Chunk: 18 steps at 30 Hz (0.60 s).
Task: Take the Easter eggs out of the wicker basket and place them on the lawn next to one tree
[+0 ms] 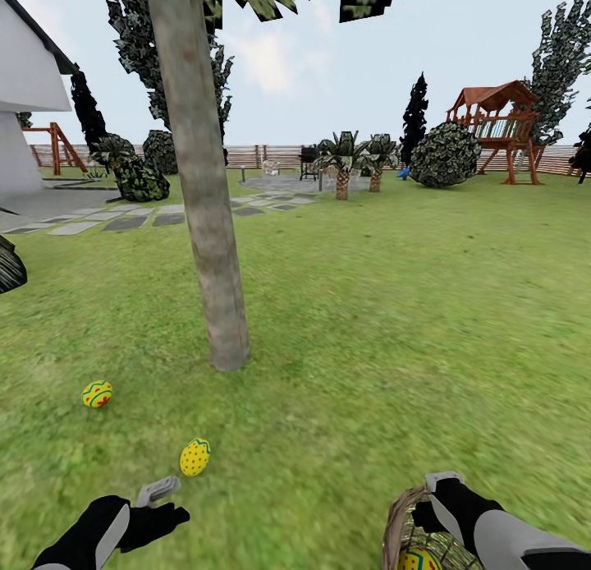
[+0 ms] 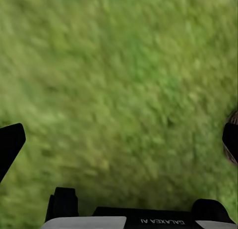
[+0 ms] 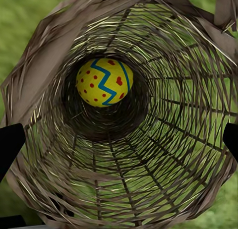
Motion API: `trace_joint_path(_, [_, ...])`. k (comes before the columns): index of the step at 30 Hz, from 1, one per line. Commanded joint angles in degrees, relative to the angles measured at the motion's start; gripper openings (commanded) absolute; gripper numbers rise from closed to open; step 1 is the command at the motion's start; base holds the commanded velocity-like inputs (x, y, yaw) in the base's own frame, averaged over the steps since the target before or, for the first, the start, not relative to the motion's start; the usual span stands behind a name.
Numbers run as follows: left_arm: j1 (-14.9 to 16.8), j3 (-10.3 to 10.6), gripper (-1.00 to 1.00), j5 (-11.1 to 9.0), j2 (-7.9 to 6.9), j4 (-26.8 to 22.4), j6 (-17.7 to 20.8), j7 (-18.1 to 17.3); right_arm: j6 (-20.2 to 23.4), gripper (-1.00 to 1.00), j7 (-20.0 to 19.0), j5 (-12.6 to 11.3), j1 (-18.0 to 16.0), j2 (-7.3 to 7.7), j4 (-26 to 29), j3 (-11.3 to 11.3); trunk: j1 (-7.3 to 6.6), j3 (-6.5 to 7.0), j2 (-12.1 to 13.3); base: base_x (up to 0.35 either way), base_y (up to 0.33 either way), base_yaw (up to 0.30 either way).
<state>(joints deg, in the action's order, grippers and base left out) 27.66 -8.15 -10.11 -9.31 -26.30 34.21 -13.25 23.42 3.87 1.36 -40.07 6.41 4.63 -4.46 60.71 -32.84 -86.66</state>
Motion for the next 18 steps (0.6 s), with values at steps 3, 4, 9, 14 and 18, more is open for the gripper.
trace_joint_path(3, [0.0,-0.3,1.00,-0.2,0.00,-0.1,0.4,-0.1,0.5,1.00,0.0,0.1,0.0,0.01,0.1,-0.4,0.00,-0.06,0.0,0.000,0.000,0.000])
trace_joint_path(4, [0.0,-0.3,1.00,-0.2,0.00,-0.1,0.4,-0.1,0.5,1.00,0.0,0.1,0.0,0.01,0.1,-0.4,0.00,-0.06,0.0,0.000,0.000,0.000])
trace_joint_path(9, [0.0,-0.3,1.00,-0.1,0.05,0.3,-3.2,-0.1,0.6,1.00,-0.1,0.1,0.0,0.01,0.1,-0.4,0.00,-0.06,0.0,0.000,0.000,-0.012])
trace_joint_path(14, [0.0,-0.3,1.00,0.1,0.08,4.2,-9.2,-0.2,0.6,1.00,0.0,0.2,0.0,0.01,0.1,-0.5,0.00,0.14,0.0,0.000,0.000,-0.158])
trace_joint_path(18, [0.0,-0.4,1.00,0.0,0.04,4.5,-9.7,-0.2,0.6,1.00,0.0,0.1,0.0,0.01,0.1,-0.4,0.00,0.22,0.0,0.000,0.000,-0.063])
